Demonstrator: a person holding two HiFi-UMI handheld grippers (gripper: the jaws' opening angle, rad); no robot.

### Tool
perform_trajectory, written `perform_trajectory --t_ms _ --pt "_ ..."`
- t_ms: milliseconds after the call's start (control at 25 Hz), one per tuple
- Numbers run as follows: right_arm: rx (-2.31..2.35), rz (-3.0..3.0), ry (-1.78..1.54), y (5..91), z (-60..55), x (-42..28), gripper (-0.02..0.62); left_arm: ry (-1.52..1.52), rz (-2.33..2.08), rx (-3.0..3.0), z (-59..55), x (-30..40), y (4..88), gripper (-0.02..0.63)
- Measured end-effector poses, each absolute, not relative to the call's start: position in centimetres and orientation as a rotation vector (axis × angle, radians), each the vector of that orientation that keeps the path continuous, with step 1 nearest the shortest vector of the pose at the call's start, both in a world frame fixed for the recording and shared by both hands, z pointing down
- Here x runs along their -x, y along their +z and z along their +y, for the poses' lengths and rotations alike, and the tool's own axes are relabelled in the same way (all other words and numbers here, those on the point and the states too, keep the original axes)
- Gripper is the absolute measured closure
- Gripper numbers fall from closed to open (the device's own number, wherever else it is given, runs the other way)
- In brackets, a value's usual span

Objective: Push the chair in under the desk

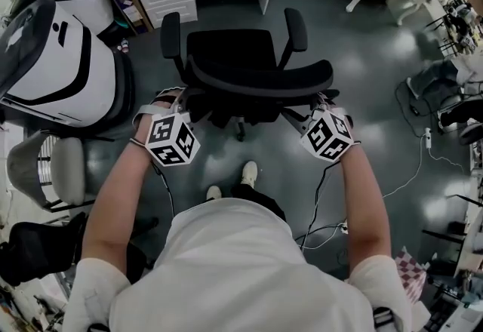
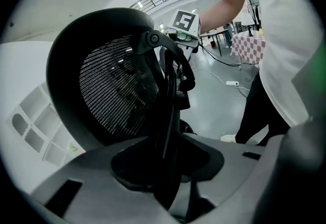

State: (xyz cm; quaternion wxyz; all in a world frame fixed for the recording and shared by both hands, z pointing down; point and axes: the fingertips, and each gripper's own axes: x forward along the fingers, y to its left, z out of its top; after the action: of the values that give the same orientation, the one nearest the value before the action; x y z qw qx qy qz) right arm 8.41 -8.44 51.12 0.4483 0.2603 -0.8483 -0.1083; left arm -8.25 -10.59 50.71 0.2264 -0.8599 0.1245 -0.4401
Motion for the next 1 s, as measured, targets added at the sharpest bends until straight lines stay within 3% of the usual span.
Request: perform_trajectory --t_ms 1000 --pt "-0.593 -2.118 -0.304 51.1 -19.2 -12.3 0.465 -1.273 0.371 2.409 -21.1 4.4 50.6 0.466"
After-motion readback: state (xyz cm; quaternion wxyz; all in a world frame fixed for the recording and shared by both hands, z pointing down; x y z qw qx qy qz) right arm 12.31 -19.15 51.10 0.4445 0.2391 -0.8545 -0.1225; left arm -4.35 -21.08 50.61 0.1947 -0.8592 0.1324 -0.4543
